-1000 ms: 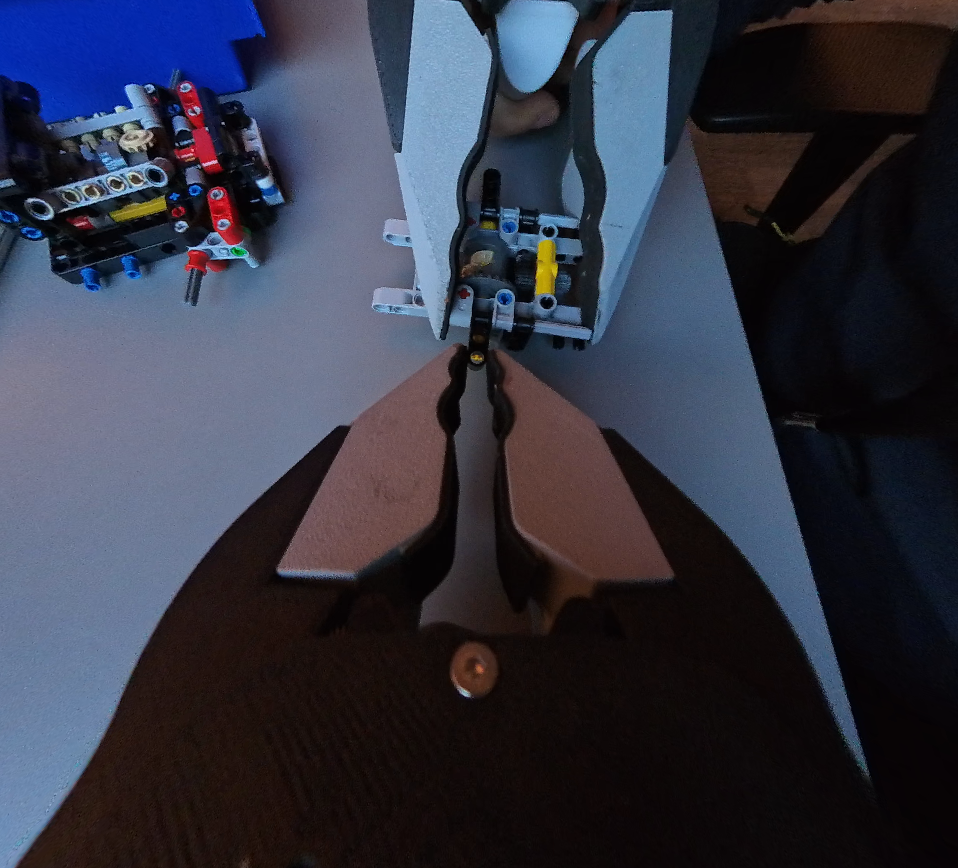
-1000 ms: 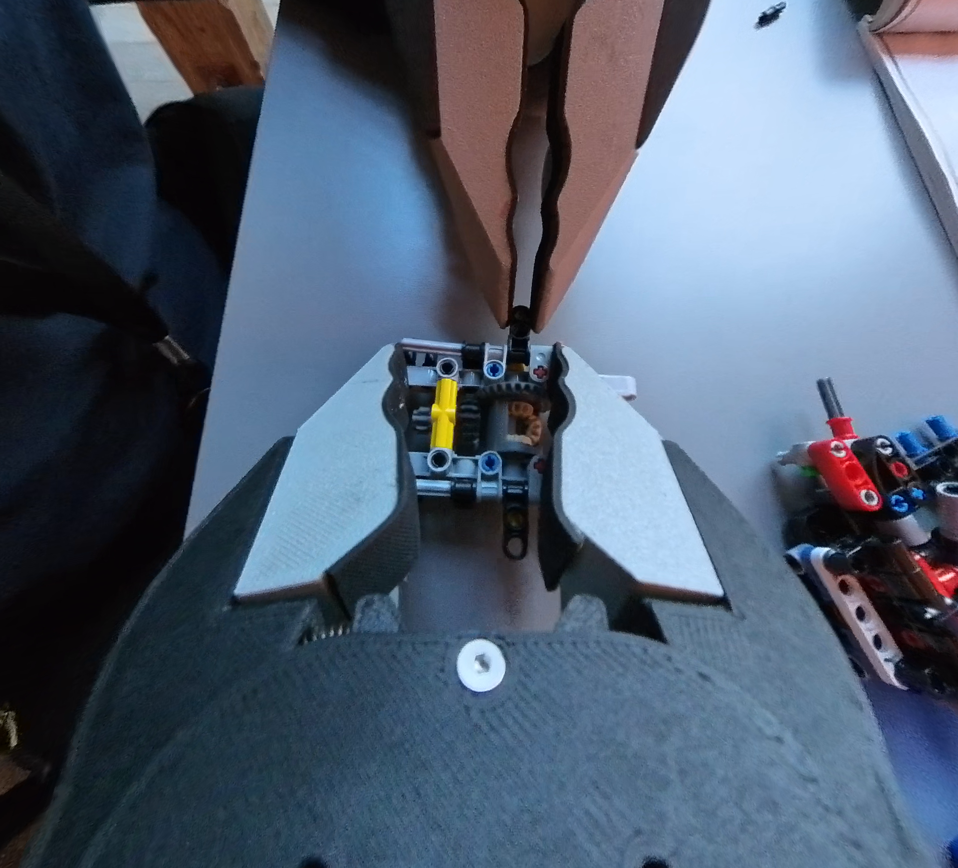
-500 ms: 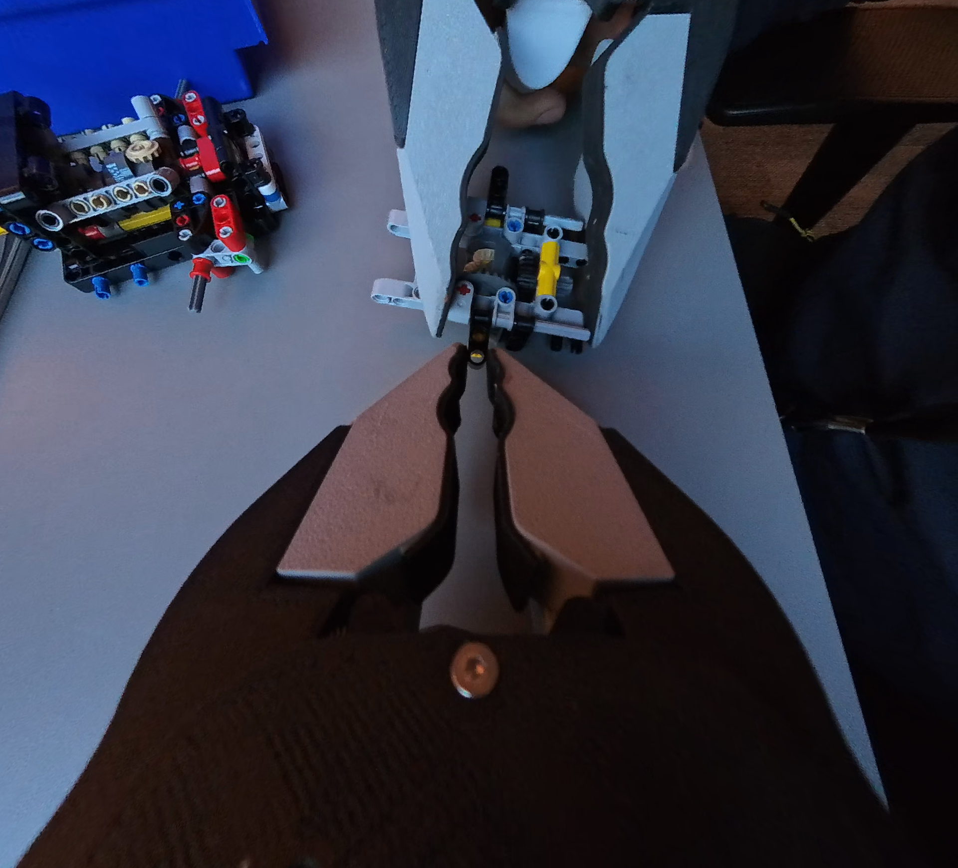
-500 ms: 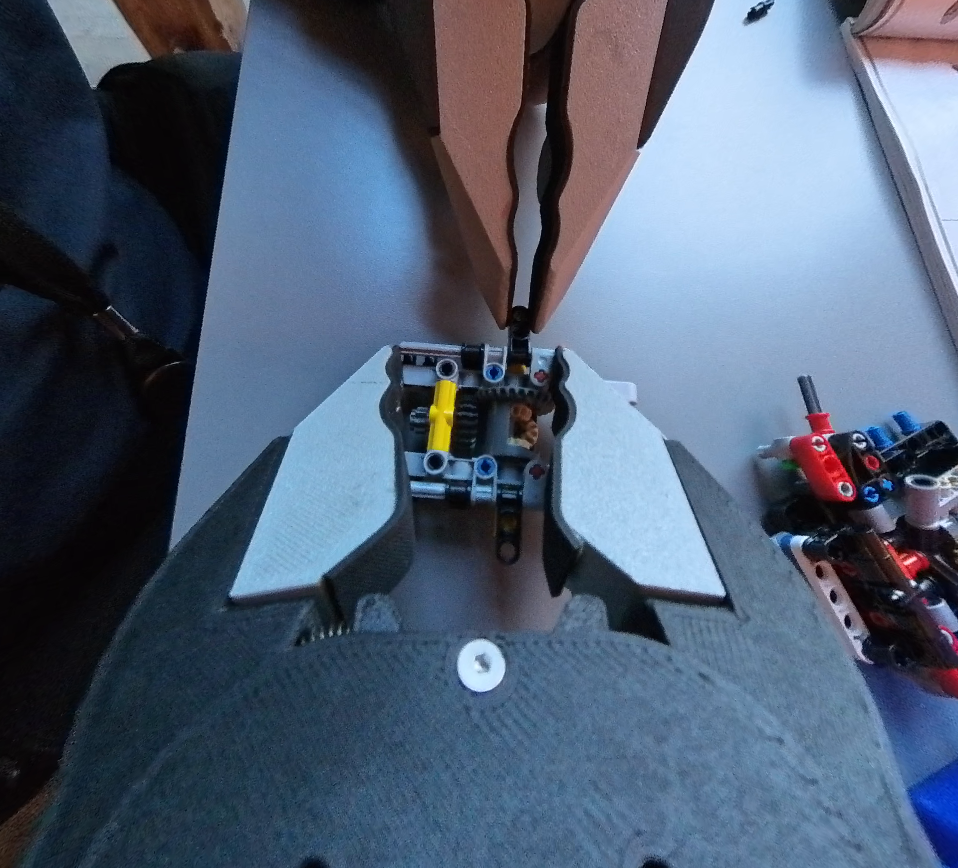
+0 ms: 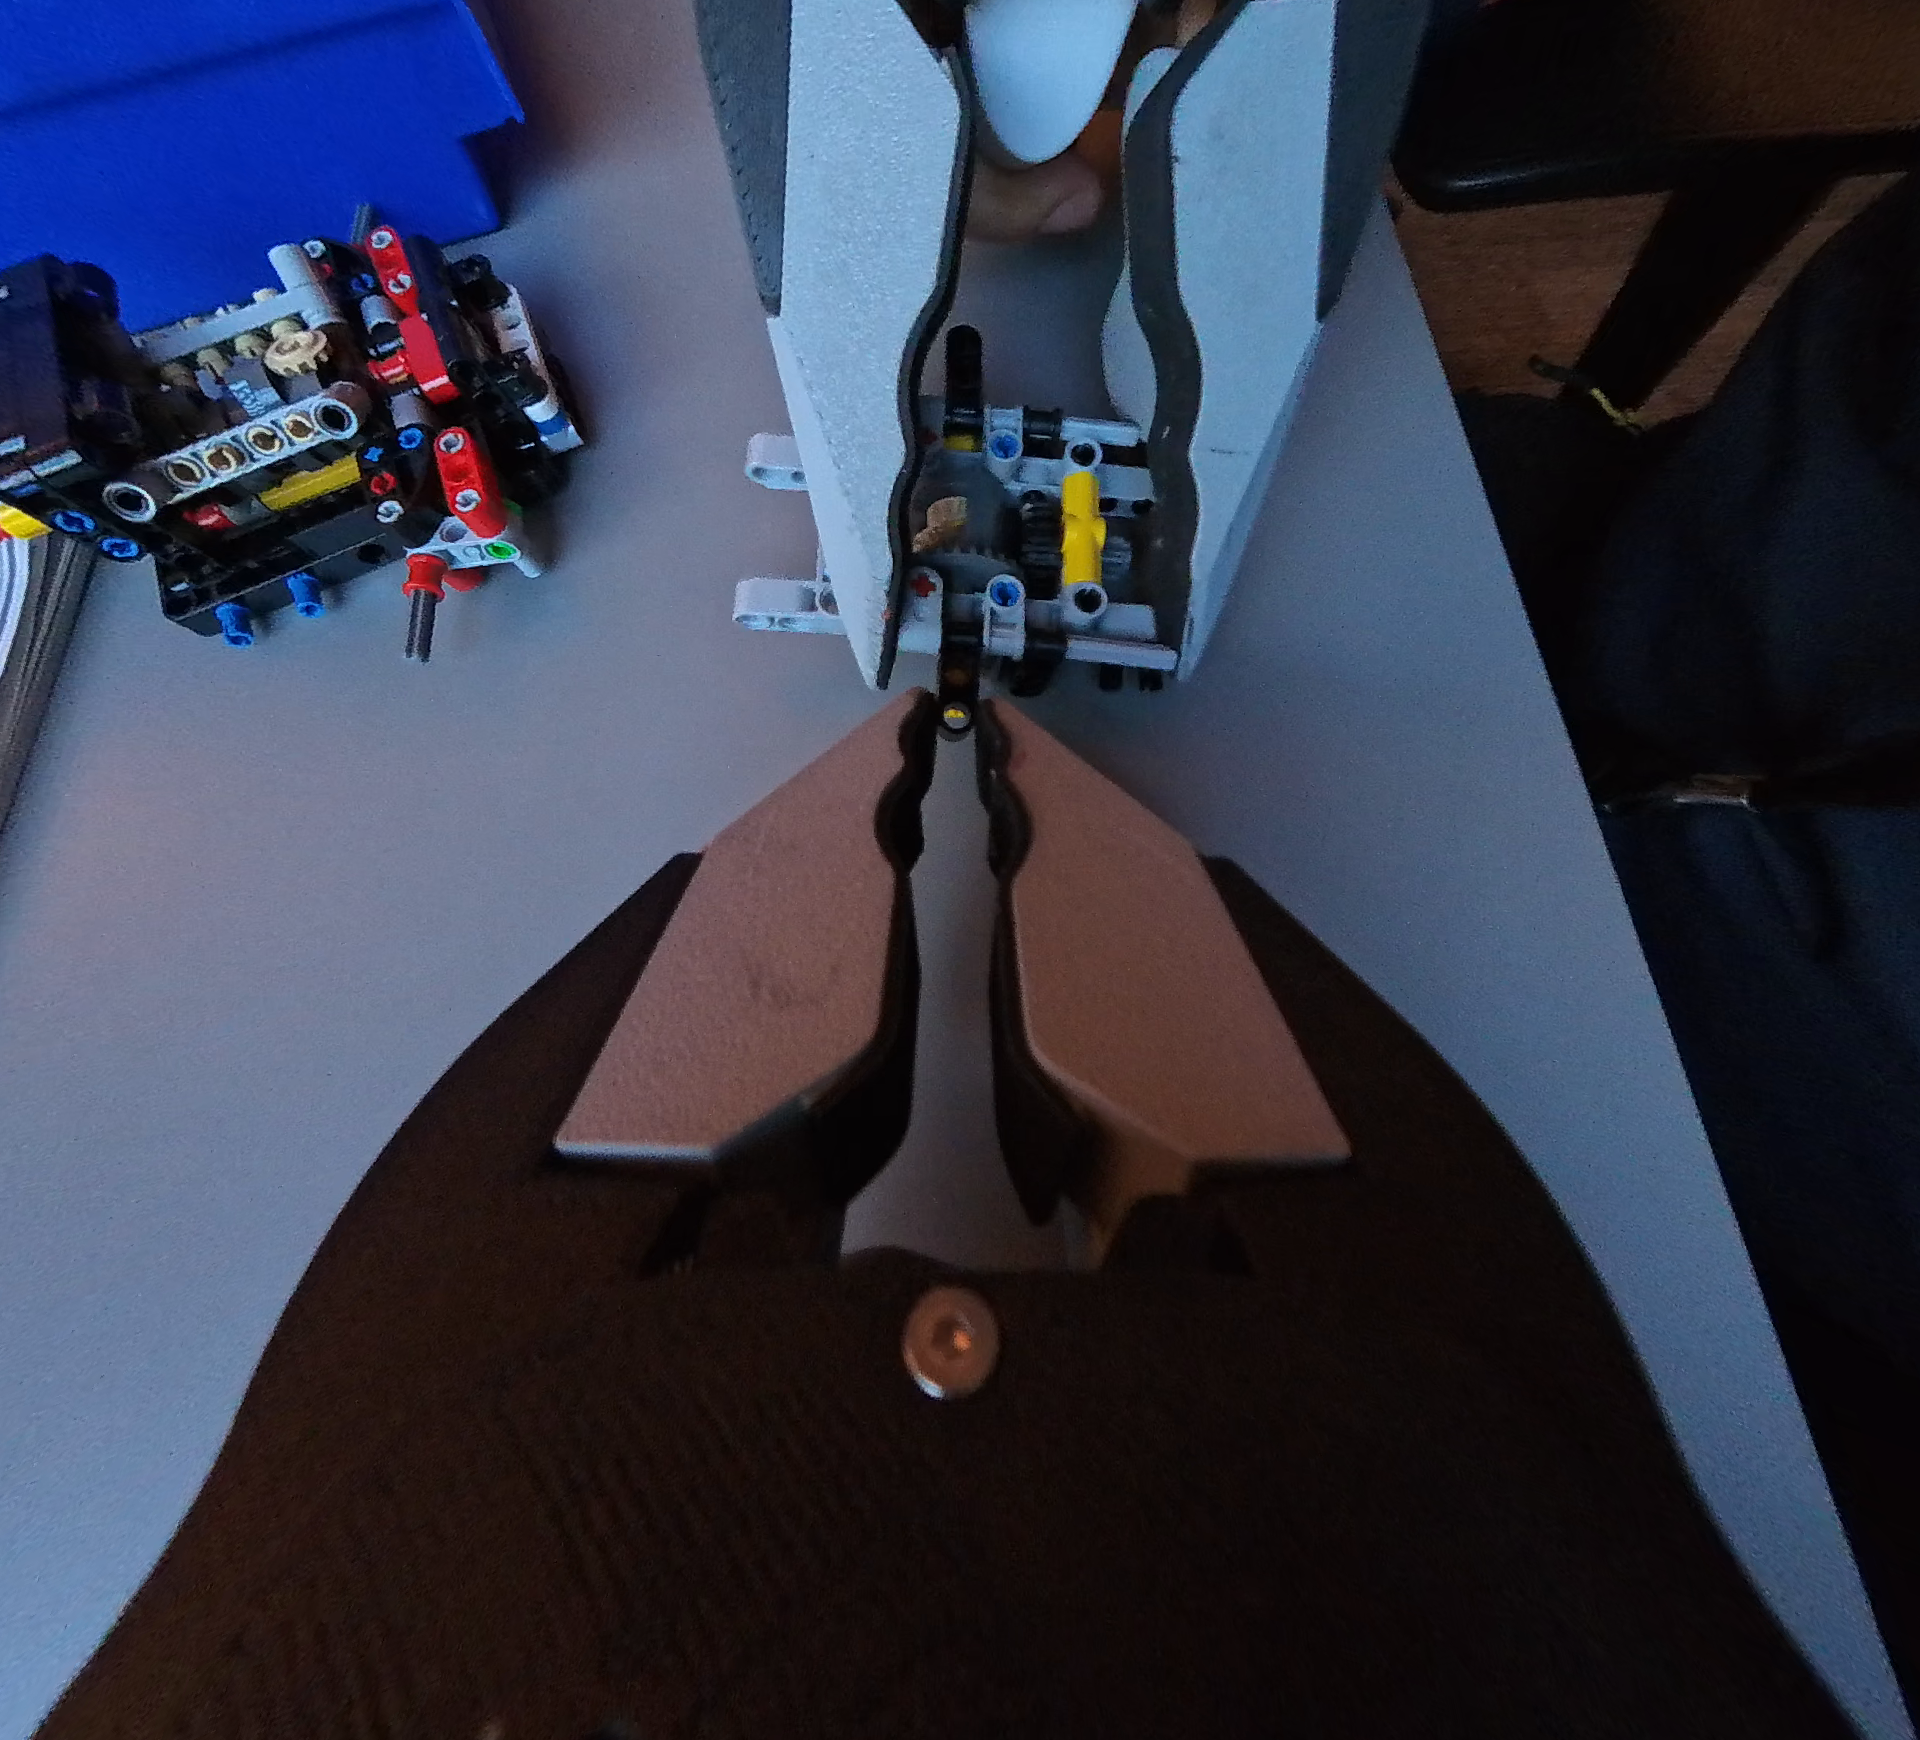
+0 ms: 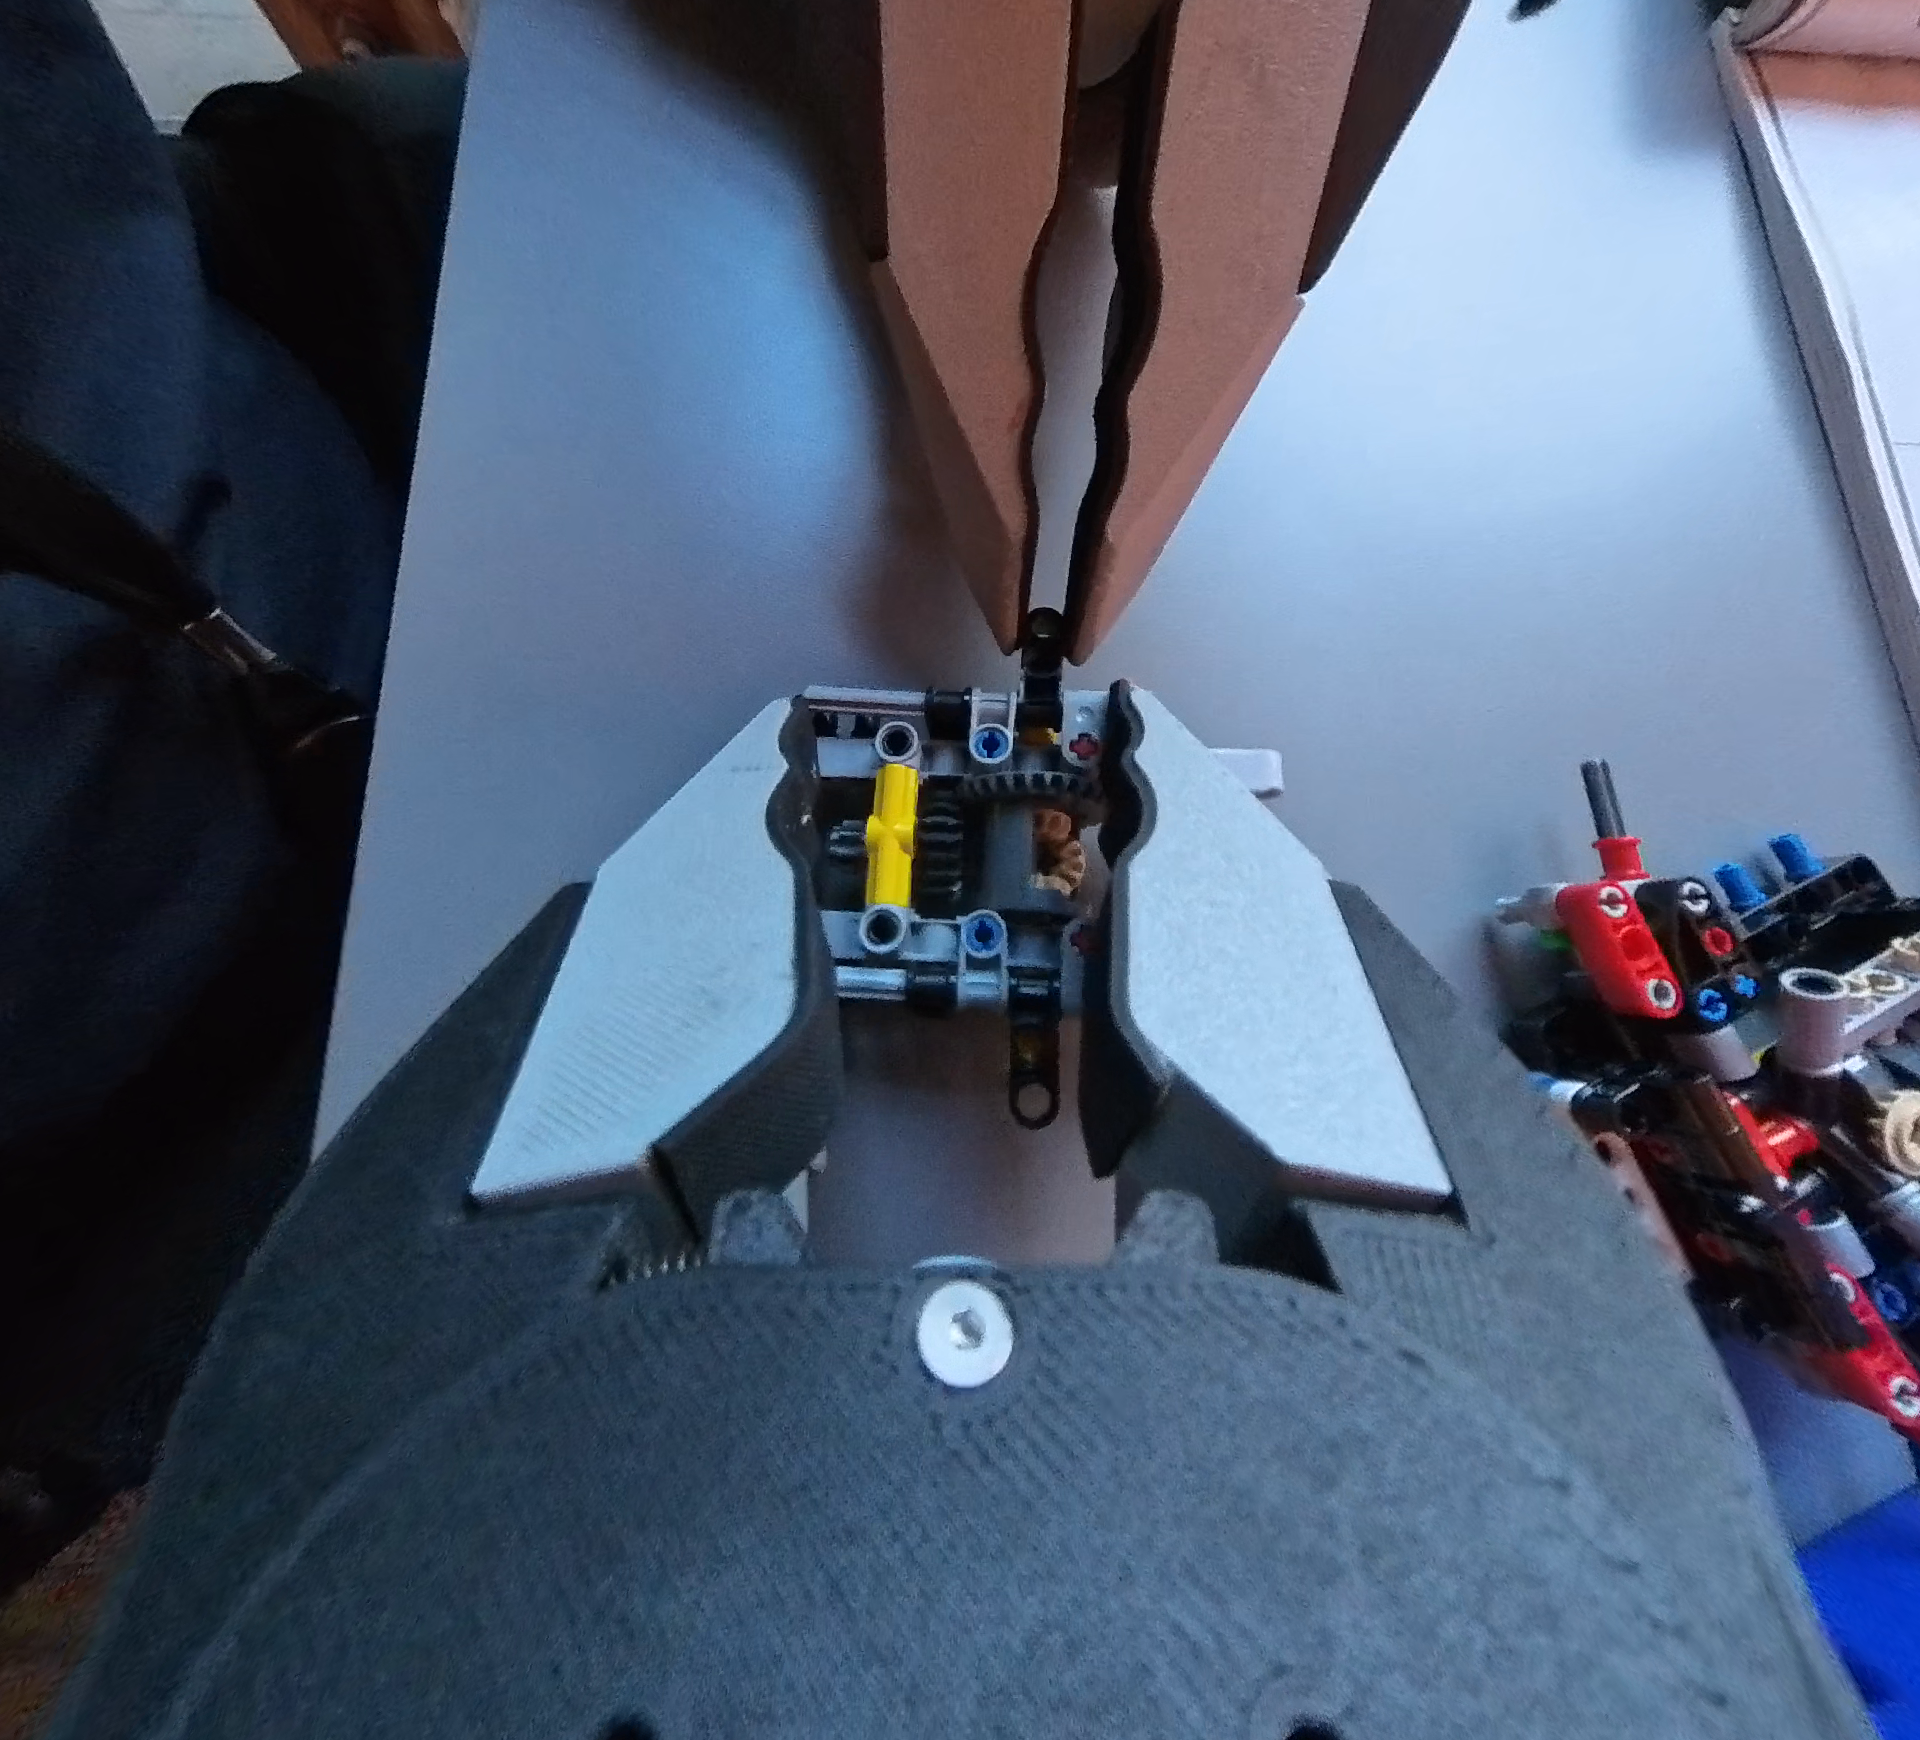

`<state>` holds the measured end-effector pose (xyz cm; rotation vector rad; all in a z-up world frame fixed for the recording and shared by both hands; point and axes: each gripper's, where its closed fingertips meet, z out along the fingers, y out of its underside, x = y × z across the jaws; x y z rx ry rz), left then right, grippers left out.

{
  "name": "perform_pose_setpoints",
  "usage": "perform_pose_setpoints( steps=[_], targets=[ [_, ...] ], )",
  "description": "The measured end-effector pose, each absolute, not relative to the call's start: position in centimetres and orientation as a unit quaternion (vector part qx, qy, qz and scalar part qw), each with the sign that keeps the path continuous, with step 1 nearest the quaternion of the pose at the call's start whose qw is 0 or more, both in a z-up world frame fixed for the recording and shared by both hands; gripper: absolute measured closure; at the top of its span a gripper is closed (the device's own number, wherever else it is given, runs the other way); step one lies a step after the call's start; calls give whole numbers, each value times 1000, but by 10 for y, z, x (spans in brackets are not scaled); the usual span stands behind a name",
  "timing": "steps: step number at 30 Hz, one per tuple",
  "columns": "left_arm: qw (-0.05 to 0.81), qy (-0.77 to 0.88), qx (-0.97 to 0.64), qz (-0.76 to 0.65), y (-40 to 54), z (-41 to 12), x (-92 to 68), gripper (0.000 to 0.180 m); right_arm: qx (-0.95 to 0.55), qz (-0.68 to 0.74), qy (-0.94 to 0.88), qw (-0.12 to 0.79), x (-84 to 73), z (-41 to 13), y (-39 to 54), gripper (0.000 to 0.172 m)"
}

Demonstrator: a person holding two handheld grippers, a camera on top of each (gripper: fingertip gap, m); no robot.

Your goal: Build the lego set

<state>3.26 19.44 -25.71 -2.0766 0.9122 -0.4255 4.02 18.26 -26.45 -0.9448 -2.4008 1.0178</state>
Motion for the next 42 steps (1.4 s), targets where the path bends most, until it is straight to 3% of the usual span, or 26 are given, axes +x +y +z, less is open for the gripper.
perform_pose_setpoints(
  steps=[15, 18, 42],
  targets=[
    [402, 337, -831, -188, 191, -256, 37, 175, -310, 412, -844, 145, 44, -263, 180, 118],
    [398, 328, -833, -200, 192, -256, 40, 175, -322, 443, -832, 85, 50, -260, 178, 118],
    [400, 323, -836, -189, 194, -258, 40, 175, -352, 319, -857, 200, 49, -248, 185, 107]
  ],
)
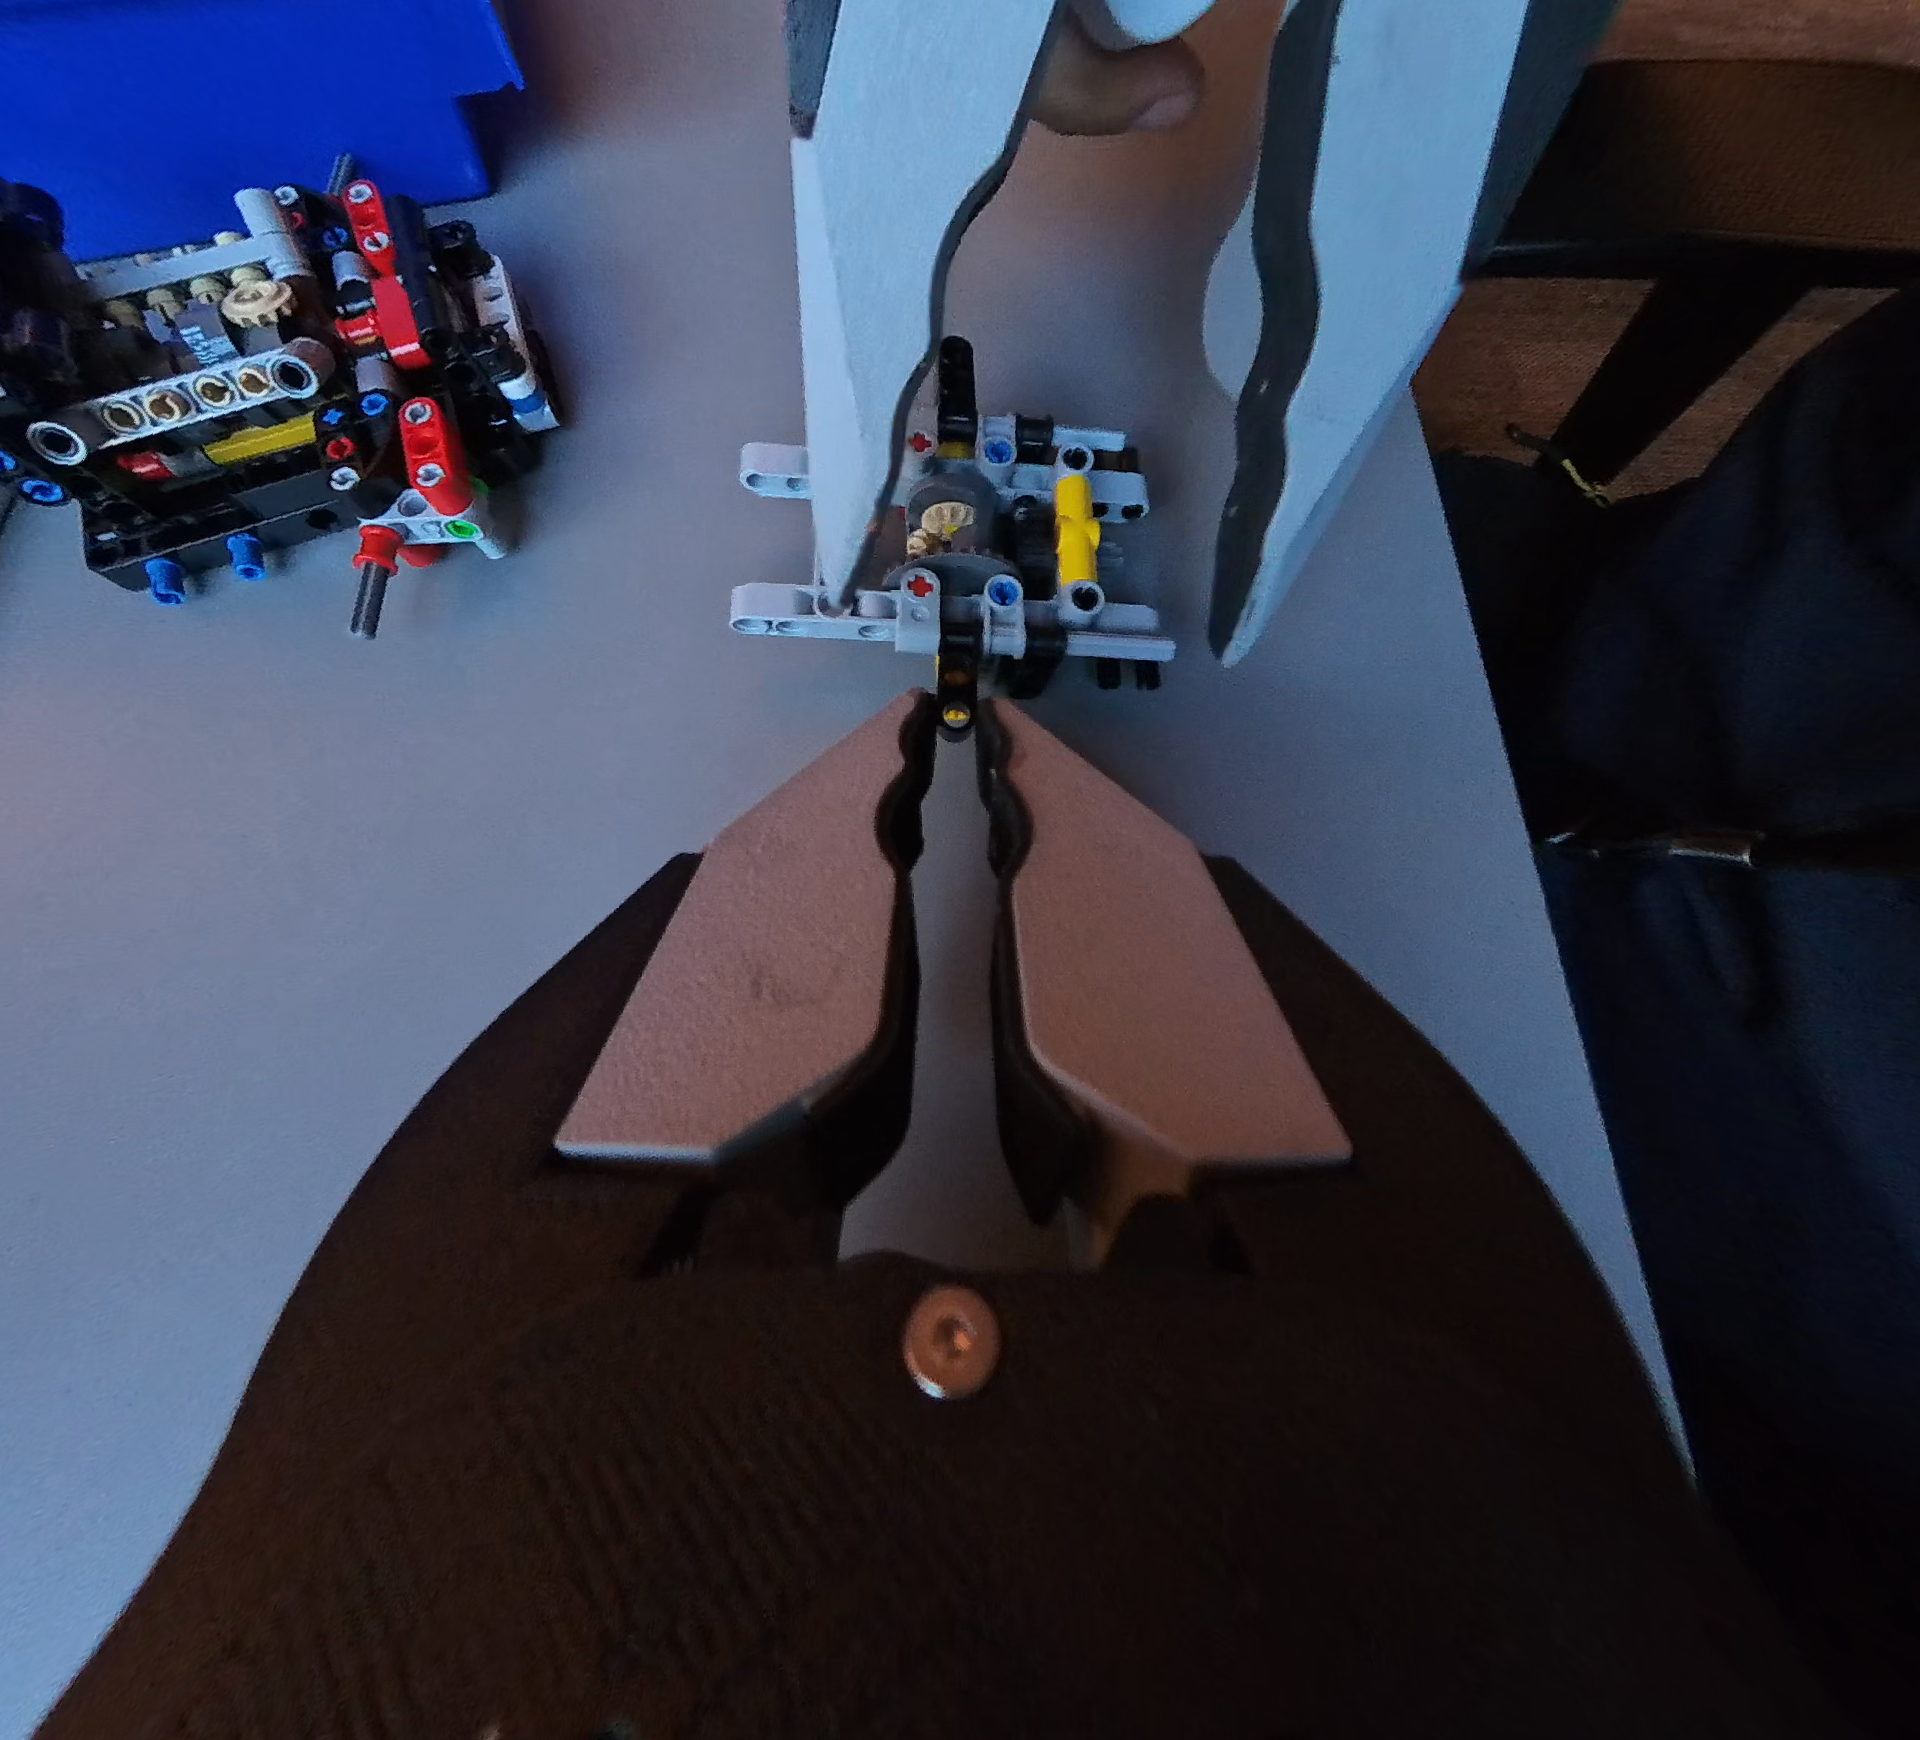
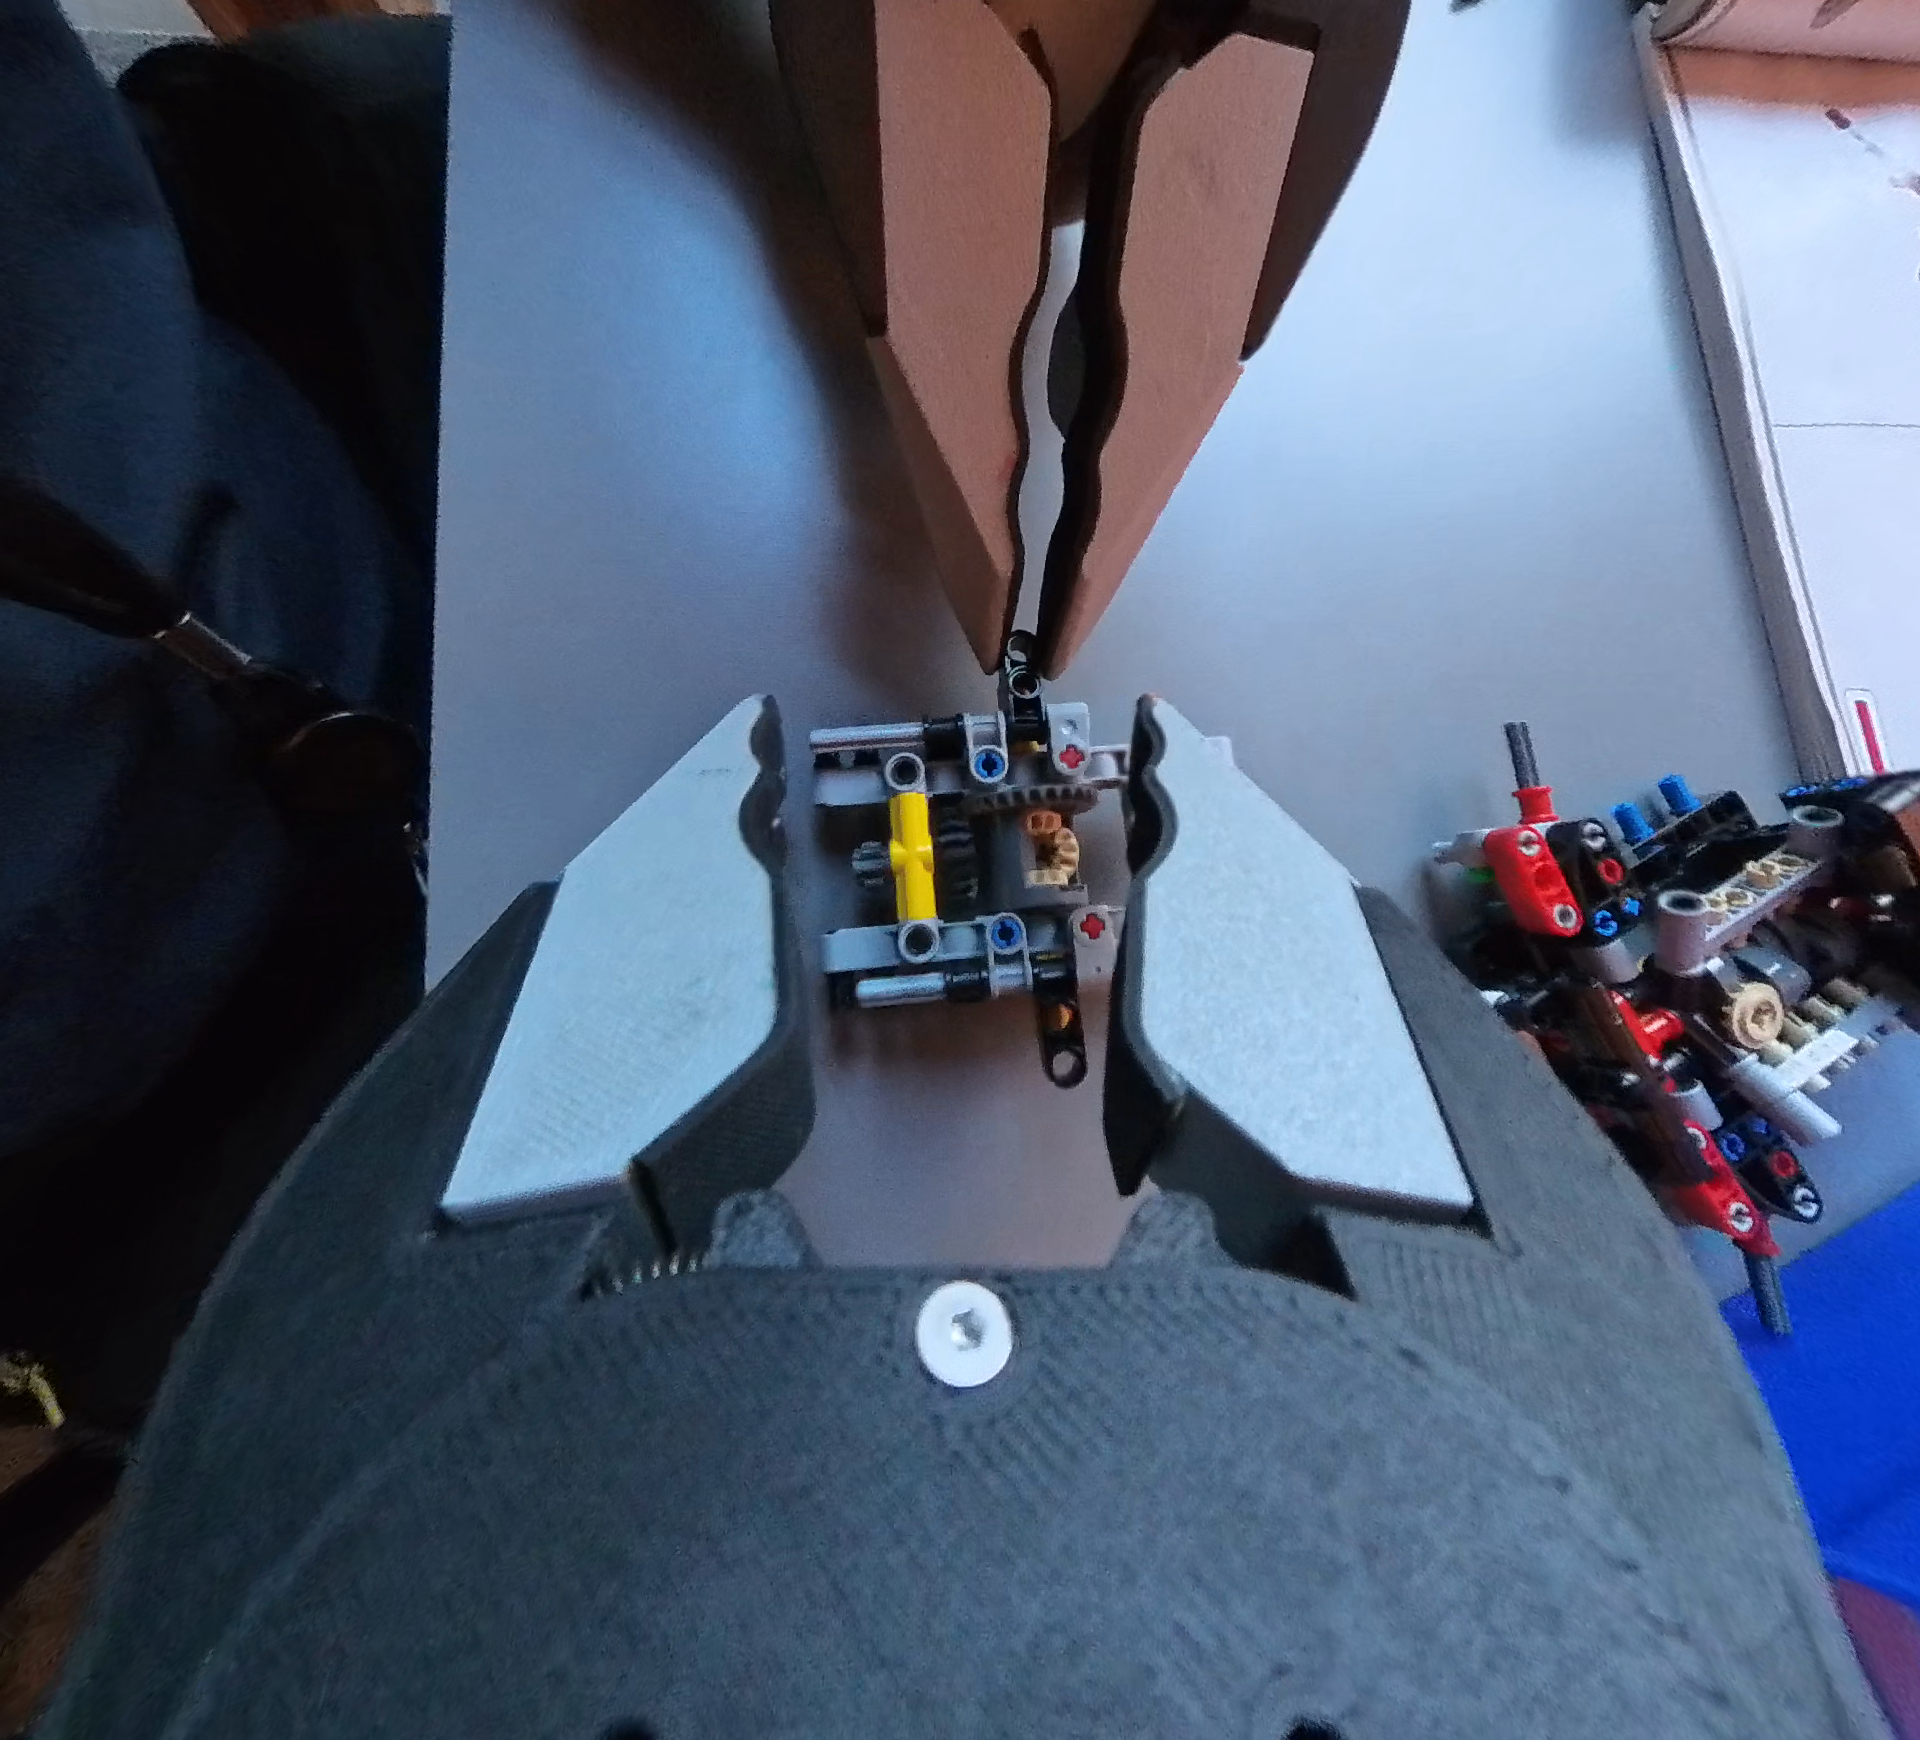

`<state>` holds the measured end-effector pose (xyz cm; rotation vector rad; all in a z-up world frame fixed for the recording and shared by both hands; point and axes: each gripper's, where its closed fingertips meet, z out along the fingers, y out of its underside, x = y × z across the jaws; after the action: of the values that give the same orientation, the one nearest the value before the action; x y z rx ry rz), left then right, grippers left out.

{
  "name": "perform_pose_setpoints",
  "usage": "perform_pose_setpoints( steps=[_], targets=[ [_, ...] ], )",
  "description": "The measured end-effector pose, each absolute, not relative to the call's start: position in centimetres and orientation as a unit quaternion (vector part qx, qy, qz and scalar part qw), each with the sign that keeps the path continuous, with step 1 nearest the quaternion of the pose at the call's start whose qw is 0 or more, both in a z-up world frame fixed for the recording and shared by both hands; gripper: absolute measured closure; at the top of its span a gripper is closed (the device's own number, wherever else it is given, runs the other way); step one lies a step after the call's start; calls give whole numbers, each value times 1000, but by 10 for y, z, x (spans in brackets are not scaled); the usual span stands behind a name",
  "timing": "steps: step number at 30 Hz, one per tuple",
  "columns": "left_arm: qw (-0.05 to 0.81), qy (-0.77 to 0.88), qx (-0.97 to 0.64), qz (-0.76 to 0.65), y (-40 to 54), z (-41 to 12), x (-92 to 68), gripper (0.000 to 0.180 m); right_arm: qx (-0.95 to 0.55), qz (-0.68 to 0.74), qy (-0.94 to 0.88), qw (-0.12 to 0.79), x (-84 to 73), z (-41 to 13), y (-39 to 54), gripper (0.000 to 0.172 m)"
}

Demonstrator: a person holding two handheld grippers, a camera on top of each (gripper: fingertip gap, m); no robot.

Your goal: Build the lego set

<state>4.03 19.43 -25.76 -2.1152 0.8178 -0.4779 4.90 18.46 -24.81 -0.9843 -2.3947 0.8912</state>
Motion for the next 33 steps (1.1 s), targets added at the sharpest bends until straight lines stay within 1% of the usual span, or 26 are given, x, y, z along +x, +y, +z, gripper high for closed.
perform_pose_setpoints(
  steps=[4, 5, 8, 10, 17, 24, 28, 33],
  targets=[
    [399, 320, -838, -192, 194, -258, 43, 175, -360, 290, -863, 202, 48, -257, 186, 103],
    [398, 320, -838, -192, 194, -258, 43, 176, -358, 289, -865, 200, 49, -258, 185, 104],
    [398, 319, -838, -191, 194, -258, 44, 176, -351, 288, -867, 204, 50, -261, 184, 112],
    [400, 318, -838, -191, 194, -258, 44, 176, -348, 291, -868, 204, 51, -262, 183, 114],
    [399, 317, -838, -195, 193, -257, 44, 176, -312, 297, -878, 211, 50, -262, 182, 115],
    [400, 313, -840, -192, 194, -258, 42, 176, -304, 339, -868, 198, 48, -261, 182, 116],
    [399, 314, -839, -197, 194, -257, 43, 176, -306, 355, -866, 176, 50, -260, 181, 116],
    [397, 315, -840, -195, 193, -258, 43, 175, -300, 339, -871, 190, 49, -261, 181, 116]
  ],
)
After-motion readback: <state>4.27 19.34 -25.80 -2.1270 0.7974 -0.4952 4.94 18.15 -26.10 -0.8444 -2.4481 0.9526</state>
